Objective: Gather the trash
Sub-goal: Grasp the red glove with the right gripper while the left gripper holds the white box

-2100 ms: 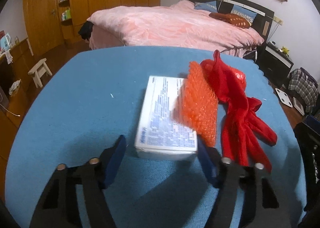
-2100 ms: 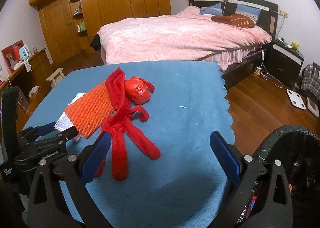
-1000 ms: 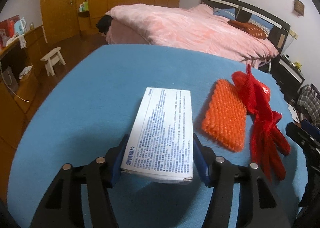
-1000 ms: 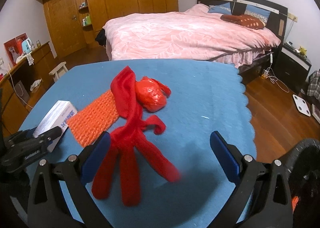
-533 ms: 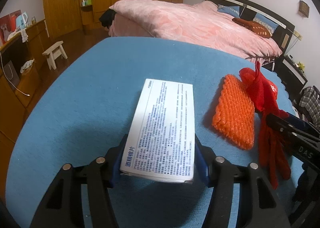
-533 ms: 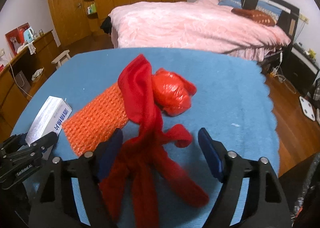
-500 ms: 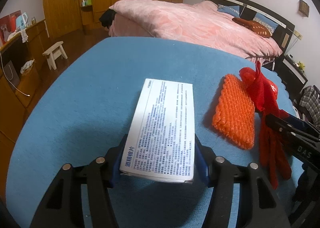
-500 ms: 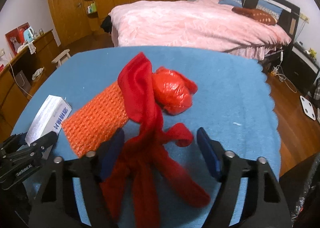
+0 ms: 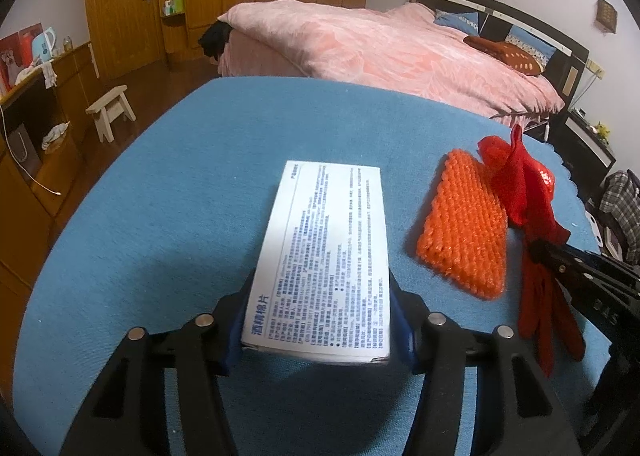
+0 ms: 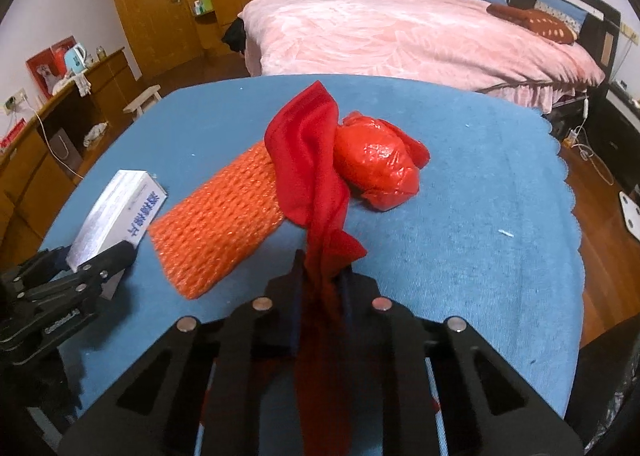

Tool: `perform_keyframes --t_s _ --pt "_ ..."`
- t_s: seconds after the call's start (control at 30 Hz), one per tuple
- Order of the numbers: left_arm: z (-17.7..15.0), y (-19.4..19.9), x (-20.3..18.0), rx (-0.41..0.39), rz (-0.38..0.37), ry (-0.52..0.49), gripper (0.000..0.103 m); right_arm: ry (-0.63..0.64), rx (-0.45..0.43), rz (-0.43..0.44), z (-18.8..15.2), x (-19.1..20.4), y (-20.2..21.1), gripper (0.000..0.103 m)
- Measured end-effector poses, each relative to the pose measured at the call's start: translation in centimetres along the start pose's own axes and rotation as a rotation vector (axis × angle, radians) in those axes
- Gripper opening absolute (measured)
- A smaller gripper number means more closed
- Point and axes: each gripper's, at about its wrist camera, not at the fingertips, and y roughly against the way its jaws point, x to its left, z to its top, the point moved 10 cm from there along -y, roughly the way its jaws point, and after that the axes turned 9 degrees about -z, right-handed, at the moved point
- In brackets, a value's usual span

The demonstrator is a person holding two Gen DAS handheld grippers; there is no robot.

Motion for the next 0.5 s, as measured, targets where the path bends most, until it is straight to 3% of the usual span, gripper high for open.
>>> perform_keyframes --t_s 0.5 --pt "1.6 4.7 -3.4 -0.086 -0.048 -0.017 0.055 -0.054 -0.083 0.075 0.7 -0.6 6.6 0.015"
